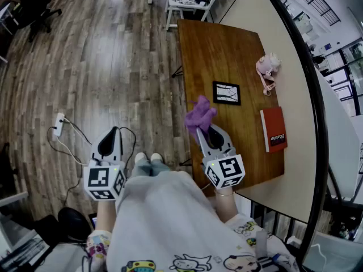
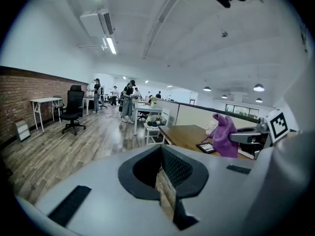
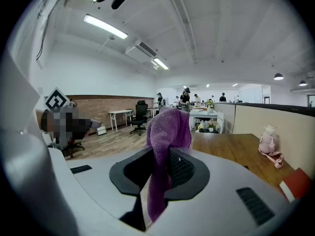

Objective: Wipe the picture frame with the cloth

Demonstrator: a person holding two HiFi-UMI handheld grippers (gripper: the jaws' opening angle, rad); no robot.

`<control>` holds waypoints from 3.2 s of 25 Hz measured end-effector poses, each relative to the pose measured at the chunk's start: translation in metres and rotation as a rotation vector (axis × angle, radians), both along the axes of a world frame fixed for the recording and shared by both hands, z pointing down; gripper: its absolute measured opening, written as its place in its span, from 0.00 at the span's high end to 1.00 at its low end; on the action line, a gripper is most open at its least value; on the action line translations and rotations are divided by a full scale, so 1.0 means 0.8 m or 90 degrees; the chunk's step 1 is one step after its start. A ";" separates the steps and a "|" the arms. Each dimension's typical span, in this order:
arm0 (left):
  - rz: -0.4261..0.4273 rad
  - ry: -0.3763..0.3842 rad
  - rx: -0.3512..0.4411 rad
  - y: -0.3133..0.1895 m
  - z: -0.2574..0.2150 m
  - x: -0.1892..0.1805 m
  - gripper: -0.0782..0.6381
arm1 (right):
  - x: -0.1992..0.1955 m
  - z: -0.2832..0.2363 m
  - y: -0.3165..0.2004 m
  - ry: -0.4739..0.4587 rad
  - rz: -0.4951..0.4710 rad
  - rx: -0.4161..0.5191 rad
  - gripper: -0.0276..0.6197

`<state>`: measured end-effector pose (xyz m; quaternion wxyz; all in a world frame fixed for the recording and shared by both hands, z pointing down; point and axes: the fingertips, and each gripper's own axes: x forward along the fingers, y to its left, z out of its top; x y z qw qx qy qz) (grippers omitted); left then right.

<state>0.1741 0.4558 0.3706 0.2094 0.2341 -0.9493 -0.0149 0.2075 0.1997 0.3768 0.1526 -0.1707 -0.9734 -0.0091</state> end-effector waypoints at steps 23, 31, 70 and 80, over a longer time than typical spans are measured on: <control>0.033 -0.005 0.028 -0.004 0.009 -0.076 0.64 | -0.072 0.007 0.047 -0.003 -0.027 -0.030 0.86; 0.082 -0.005 0.036 -0.001 0.007 -0.217 0.60 | -0.195 0.005 0.065 -0.010 0.004 -0.021 0.86; 0.385 -0.008 0.029 -0.259 0.005 -0.526 0.53 | -0.367 0.006 -0.176 0.023 0.367 -0.024 0.86; 0.563 -0.020 0.030 -0.452 -0.008 -0.526 0.53 | -0.299 -0.001 -0.304 0.008 0.559 -0.034 0.86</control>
